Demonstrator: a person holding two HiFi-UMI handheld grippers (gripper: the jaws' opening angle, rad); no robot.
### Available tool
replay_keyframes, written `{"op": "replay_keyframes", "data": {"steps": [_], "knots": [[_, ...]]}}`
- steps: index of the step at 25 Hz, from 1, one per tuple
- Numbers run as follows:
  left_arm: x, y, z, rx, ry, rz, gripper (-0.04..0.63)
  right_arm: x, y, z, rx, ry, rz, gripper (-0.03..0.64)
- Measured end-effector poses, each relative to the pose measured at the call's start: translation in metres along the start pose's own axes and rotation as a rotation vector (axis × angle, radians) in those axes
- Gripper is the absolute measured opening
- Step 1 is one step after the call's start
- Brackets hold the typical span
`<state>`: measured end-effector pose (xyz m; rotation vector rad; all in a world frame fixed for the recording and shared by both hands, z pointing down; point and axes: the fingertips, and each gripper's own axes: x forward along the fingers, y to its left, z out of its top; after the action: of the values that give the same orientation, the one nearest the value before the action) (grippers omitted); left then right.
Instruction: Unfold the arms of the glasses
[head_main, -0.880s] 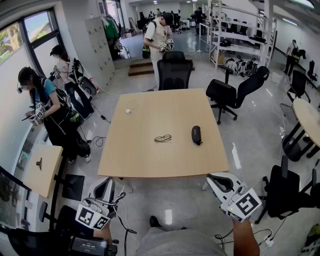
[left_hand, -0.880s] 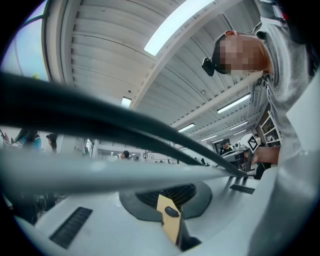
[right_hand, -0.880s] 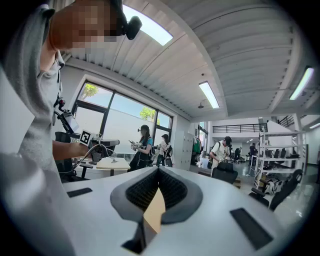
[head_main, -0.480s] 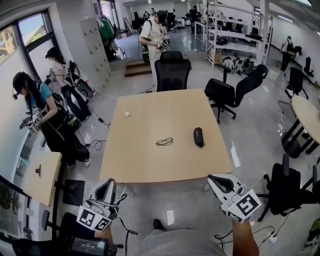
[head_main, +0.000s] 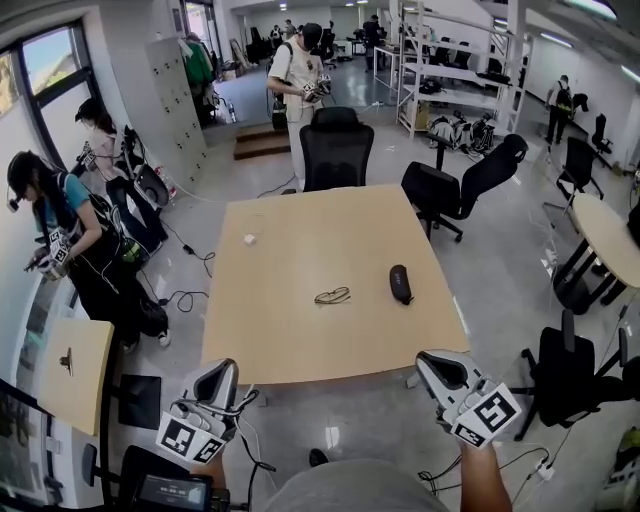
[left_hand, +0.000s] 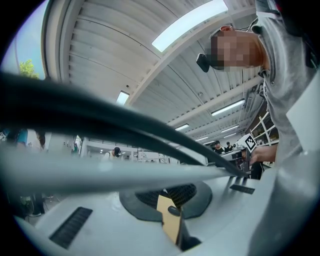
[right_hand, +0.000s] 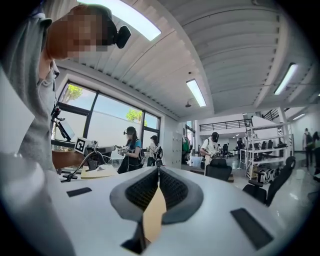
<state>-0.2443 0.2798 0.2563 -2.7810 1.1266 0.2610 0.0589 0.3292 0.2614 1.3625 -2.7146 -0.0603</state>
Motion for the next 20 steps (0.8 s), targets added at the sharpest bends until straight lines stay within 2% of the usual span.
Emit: {"op": "replay_keyframes", "data": {"steps": [10, 20], "knots": [[0.007, 0.051, -0.015, -0.051, -0.041, -0.047, 0.008, 0.044, 0.015, 0.009, -0.027, 0.02, -0.053, 0.009], [0.019, 0.074, -0.021, -0.068, -0.061, -0.063, 0.008, 0.076, 0.006, 0.007, -0.039, 0.044, -0.065, 0.009]]}}
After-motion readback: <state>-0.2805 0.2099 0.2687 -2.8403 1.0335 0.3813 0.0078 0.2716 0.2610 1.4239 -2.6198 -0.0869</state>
